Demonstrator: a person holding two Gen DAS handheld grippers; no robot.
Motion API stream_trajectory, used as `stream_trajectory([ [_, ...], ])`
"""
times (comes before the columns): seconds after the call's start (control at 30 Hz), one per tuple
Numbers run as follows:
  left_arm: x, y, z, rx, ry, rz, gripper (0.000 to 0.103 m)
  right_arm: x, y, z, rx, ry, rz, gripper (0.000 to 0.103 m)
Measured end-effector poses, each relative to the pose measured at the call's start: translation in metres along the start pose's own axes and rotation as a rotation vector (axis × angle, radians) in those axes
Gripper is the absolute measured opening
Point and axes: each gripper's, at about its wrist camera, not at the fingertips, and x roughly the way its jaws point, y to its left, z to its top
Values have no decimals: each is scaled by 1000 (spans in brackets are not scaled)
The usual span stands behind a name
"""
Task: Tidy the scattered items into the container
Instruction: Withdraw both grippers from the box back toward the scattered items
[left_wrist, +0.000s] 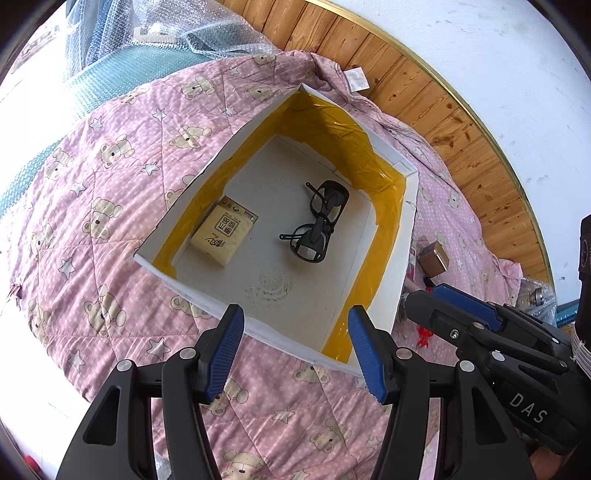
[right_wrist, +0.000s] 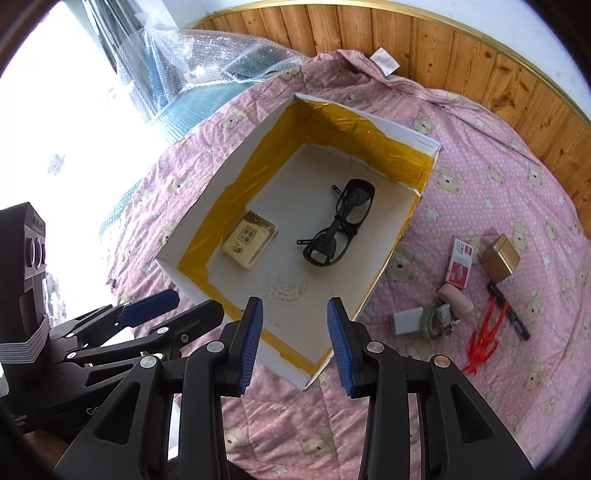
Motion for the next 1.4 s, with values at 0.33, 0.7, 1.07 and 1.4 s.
stream_trajectory([
  [0.33,-11,5,-14,-12,-7,20,60,-4,8,-10,-14,1,1,42],
  [0.7,-16,3,-27,-4,2,42,60,-8,4,-20,-4,-6,6,44],
  [1.07,-15,-30,-39,78,28,55,60,-14,-28,-38,81,-20,27,44],
  [1.4,-9,-61,-48,137,54,70,60,-19,-64,-55,157,-26,42,44],
])
